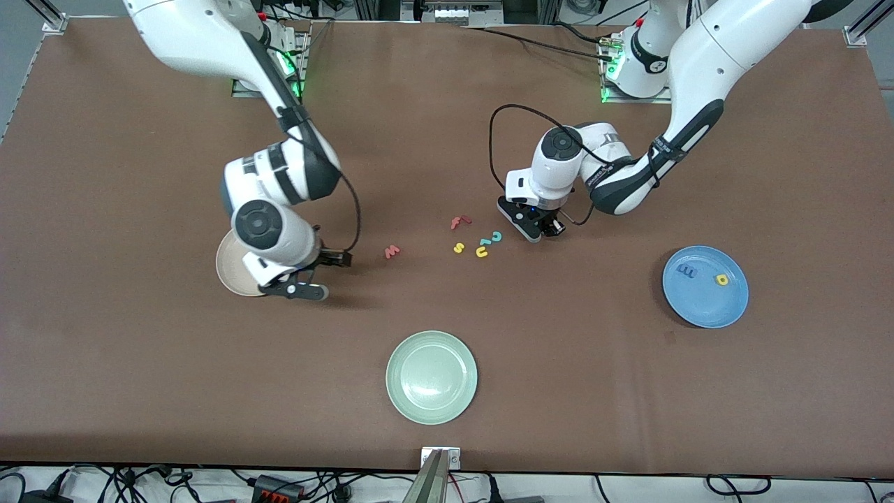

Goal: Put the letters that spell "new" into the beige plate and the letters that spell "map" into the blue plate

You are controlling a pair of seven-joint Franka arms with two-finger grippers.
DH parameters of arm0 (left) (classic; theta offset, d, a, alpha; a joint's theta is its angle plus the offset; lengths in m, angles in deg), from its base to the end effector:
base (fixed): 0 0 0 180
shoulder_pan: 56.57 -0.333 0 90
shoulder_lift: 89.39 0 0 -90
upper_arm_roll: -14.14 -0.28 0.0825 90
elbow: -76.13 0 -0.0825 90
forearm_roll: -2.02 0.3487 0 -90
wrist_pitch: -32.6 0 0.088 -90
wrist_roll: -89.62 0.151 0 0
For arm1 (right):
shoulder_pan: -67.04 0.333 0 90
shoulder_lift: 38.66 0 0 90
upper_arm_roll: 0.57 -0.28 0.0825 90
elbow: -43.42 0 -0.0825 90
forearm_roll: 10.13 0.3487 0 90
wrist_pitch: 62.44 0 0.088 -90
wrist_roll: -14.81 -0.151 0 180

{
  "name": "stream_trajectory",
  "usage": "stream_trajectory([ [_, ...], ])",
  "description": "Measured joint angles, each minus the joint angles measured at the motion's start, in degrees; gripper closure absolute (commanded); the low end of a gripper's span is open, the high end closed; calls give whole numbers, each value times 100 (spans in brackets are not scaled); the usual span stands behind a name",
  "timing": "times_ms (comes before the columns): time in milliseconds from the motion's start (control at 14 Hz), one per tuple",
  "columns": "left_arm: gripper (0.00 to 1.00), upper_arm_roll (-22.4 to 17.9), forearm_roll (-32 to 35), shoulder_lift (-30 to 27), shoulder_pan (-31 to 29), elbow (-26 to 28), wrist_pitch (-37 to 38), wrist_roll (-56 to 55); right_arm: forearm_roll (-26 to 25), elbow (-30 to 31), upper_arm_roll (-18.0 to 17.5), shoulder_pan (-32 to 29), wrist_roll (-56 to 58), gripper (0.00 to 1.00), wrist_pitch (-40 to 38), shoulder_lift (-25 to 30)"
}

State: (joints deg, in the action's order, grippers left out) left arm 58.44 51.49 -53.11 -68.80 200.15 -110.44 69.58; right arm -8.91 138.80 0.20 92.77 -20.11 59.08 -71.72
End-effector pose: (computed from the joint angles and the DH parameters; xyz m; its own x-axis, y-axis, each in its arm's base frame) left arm 0.4267 -0.2921 0.1283 0.6685 -0.7436 0.0134 -0.7419 -0.6680 -0.0581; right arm 0.5571 0.2617 0.2100 0.9771 -0.1854 -0.1041 -0.1798 -0.9818 0.0613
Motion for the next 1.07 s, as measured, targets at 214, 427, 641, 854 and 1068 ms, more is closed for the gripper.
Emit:
stream_trajectory([
  [214,80,-26,23,-36,-213,-68,26,30,7,-16,-2,344,-1199,0,448,-310],
  [427,80,87,39,-264,-978,-244,320,727,12,-29,-8,787,-2568,0,999,-646],
  [641,80,333,40,-383,-1871,-626,917,2009,10,-38,-3,1183,-3584,0,1437,-928],
  [854,80,367,40,-382,-2177,-1200,1660,3007,12,-57,18,1220,-4061,4,1477,-983],
  [1068,80,336,39,-358,-2294,-1572,2226,3299,14,-107,69,1122,-4442,7,1477,-982],
])
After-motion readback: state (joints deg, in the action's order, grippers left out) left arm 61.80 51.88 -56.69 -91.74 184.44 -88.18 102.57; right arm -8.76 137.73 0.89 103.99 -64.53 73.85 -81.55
